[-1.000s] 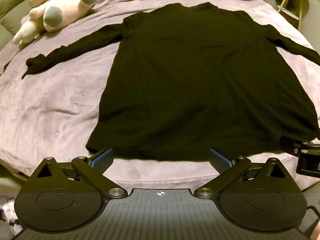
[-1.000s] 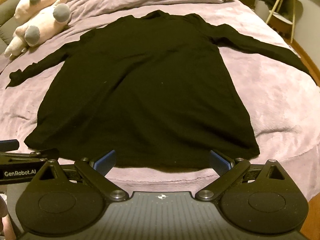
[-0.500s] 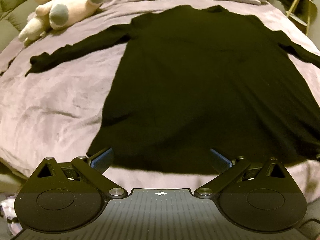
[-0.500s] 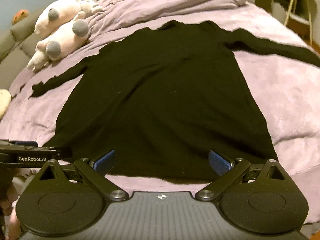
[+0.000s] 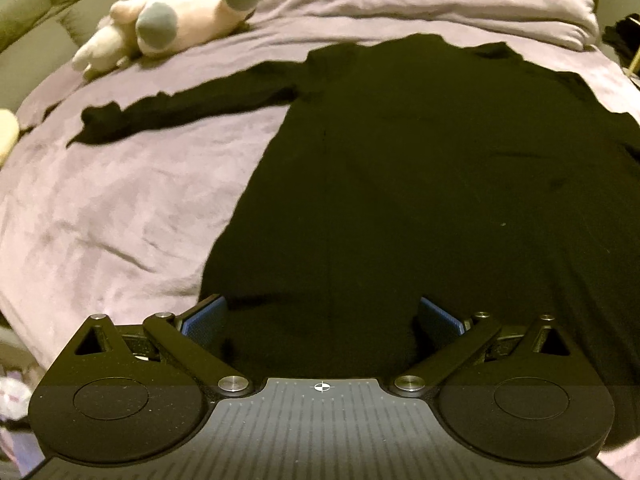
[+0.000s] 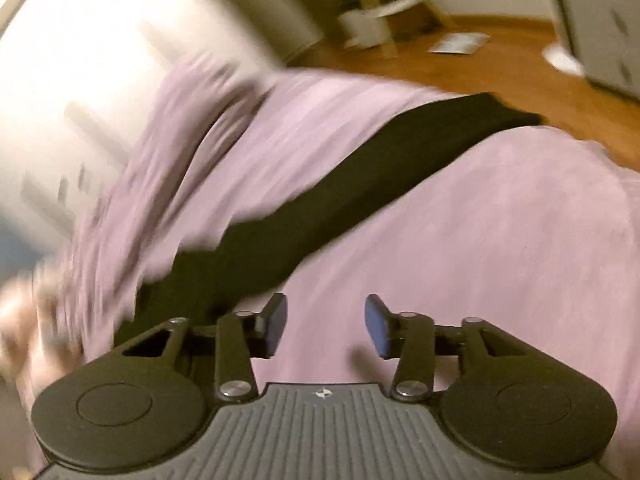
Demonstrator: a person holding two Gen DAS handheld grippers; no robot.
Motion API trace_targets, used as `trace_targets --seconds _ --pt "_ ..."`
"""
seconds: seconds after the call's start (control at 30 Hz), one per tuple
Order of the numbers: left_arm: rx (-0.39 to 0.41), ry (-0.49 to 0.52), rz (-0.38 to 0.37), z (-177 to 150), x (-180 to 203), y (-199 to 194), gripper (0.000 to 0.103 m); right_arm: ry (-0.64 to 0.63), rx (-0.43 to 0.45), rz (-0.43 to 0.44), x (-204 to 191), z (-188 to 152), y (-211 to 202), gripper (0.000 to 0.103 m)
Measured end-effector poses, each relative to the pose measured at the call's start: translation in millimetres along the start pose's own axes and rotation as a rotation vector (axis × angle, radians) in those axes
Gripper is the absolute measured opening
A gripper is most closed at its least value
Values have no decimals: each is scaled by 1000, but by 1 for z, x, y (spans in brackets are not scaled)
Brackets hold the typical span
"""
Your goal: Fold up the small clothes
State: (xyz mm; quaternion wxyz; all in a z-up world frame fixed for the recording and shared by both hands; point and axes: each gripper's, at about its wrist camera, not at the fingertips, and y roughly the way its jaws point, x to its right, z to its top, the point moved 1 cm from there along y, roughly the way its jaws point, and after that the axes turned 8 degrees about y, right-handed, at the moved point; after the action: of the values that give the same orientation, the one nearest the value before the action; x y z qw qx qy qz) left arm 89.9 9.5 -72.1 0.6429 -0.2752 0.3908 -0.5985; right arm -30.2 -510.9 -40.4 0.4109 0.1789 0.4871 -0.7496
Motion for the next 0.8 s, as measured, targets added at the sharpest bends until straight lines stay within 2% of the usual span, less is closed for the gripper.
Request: trace_targets --seconds 0.1,0.2,0.37,0.43,0.53,0.57,0.6,0.67,0.73,0.8 --pt "-42 -52 -22 -1 -3 10 103 132 63 -25 34 41 21 38" --pt "-62 -119 -48 -3 -11 16 103 208 81 -43 54 61 43 38" --pt "-101 -161 -64 -5 -18 24 103 274 117 -25 65 80 70 36" --pt "-107 -185 -78 -6 -22 26 103 290 136 -27 69 91 77 32" --pt "-103 -190 -94 -8 -24 27 103 318 153 -51 77 100 81 15" --pt "-98 -188 -98 -8 -24 27 103 298 154 -73 75 103 83 7" --pt "-93 -184 -101 -9 -24 27 103 258 155 -101 71 103 84 4" --pt "-89 -181 -105 -9 -24 27 103 129 180 -167 49 105 80 4" --pt "-87 -175 -105 -8 -24 27 103 -56 247 -189 10 99 69 3" --pt "-86 -167 -101 -7 -24 26 103 -274 307 -167 -43 84 56 3"
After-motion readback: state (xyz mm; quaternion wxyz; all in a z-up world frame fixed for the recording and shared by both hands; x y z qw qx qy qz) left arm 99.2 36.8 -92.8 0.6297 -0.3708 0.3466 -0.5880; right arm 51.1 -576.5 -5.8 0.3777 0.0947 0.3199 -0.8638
